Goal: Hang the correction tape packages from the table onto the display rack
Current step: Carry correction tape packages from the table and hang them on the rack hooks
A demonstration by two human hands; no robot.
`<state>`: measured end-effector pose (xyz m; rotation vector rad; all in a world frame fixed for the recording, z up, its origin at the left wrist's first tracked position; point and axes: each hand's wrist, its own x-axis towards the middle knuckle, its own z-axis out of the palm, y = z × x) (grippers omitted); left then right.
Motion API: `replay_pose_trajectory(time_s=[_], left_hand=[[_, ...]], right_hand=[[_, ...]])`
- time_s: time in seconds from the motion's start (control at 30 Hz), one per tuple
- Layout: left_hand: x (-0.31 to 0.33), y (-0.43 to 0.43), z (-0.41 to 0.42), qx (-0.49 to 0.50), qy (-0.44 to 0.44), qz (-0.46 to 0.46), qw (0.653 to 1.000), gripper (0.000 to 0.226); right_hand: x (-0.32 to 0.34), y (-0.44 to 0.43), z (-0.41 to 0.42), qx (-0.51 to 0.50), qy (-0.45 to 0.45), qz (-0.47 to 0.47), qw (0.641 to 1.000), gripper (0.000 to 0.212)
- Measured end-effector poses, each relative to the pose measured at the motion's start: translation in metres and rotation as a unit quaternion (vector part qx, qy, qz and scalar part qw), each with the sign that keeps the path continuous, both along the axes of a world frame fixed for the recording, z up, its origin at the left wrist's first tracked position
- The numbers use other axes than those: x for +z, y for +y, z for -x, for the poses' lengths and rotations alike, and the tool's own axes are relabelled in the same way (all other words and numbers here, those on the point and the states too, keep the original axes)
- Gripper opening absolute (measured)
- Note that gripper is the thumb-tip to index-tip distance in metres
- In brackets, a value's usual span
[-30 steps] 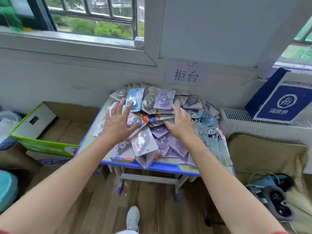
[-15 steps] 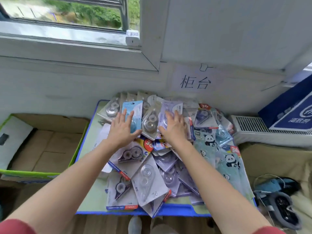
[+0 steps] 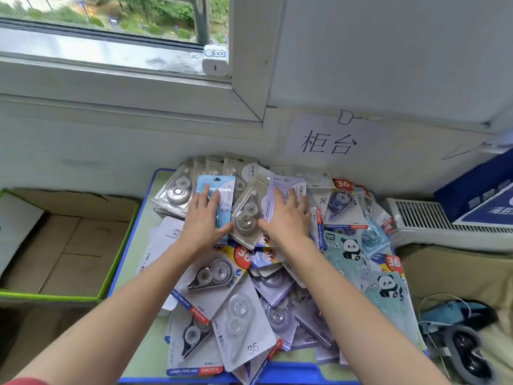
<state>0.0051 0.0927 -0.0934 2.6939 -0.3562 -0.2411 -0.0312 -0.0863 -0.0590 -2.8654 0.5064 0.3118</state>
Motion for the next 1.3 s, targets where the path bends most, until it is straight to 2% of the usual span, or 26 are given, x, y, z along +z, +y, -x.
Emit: replay_pose_trajectory(time_s=[0.13, 0.3, 0.6, 0.93, 1.3], left_hand=[[0.005, -0.004, 0.001, 0.009, -0.027, 0.041, 0.999, 0.081], [0.014, -0.006, 0.007, 0.004, -0.071, 0.045, 0.996, 0.079], [0.040, -0.004, 0.053, -0.016, -0.118, 0.049, 0.992, 0.076], [0.039, 0.005, 0.161, -0.002, -0.103, 0.044, 0.994, 0.075], [0.029, -0.015, 0.337, -0.027, -0.089, 0.034, 0.995, 0.076]], right_hand=[[0.008, 0.000, 0.004, -0.012, -0.035, -0.036, 0.999, 0.088], [0.020, -0.005, 0.018, -0.015, -0.084, -0.061, 0.994, 0.087], [0.030, 0.000, 0.078, -0.019, -0.134, -0.042, 0.990, 0.083], [0.020, 0.003, 0.176, -0.004, -0.125, -0.043, 0.991, 0.086], [0.004, -0.010, 0.351, -0.006, -0.117, -0.030, 0.993, 0.083]])
